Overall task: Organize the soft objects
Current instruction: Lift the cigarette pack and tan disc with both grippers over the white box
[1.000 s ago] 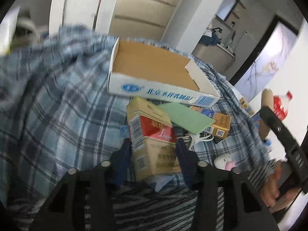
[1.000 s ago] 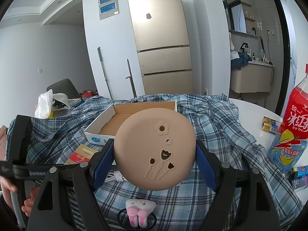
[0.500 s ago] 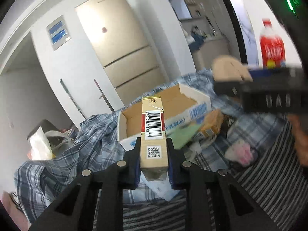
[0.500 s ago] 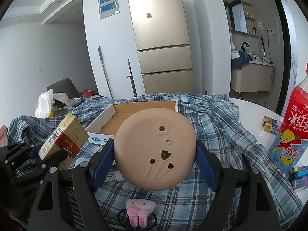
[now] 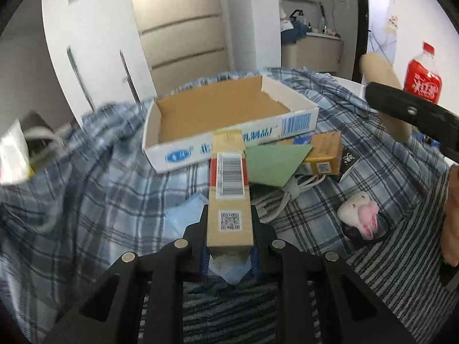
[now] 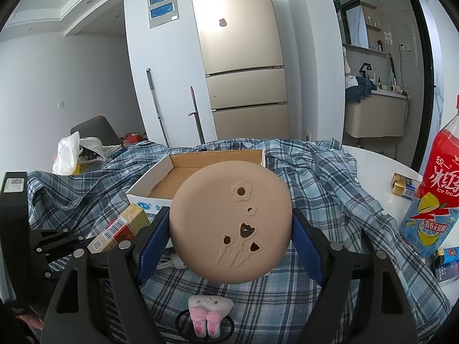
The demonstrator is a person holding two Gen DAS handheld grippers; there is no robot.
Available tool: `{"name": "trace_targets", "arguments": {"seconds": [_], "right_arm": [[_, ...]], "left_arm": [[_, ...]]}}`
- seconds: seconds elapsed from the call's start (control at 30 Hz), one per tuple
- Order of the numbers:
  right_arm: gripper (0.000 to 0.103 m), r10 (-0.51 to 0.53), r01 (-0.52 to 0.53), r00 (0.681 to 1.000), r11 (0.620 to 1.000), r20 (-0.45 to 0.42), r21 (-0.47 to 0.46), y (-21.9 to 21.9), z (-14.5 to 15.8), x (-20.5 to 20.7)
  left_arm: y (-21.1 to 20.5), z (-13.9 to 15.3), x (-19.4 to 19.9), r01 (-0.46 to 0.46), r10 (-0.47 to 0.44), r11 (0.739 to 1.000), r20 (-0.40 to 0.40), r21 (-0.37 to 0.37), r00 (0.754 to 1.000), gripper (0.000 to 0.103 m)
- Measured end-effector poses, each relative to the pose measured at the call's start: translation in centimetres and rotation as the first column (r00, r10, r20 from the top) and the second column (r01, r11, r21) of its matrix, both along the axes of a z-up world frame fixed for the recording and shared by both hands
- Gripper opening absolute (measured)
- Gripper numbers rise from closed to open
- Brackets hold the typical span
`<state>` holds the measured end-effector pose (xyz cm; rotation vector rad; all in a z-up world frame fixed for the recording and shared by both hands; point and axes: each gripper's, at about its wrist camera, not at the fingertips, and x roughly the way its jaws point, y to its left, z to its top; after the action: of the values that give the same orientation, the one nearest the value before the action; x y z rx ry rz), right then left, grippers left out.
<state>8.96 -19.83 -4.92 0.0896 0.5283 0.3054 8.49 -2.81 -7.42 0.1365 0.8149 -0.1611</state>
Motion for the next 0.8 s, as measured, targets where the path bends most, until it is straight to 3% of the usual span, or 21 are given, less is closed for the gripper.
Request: {"name": "trace_targets", "arguments": {"seconds": [0.13,0.3,0.43,0.67,0.8], "right_arm": [[0.079,-0.001,0.001,1.000,1.000,-0.004,0.000,0.0,0.0,0.1],[0.080,-0.003,0.003,1.000,1.000,-0.016,-0.001,0.0,-0.2,0.4],[0.080,-0.004,0.004,1.000,1.000,-0.020,0.001,0.0,-0.3,0.5],[0.080,-0.001,0.001,1.000,1.000,-0.008,0.003,0.0,-0.3,0.2],[0.080,0.004,-0.004,1.000,1.000,0.006,0.003,0.1,-0.2,0.0]], "left_arm": [[1.0,0.1,-0.1,0.006,-0.006,0.996,0.000,-0.088,1.000,0.023],[0.1,0.4,-0.5,0.031,-0.030,0.998,0.022,-0.050,0.999,0.023],[0.2,0.6,-0.9,-0.058,0.057,0.998,0.061,0.011,0.996,0.023],[2.7,2.6,-2.7,-0.046,0.071,0.988,0.169,-0.149,0.983,0.023],[2.8,4.2,-4.3,-0.010,0.061,0.983,0.276,-0.182,0.959,0.023]]}}
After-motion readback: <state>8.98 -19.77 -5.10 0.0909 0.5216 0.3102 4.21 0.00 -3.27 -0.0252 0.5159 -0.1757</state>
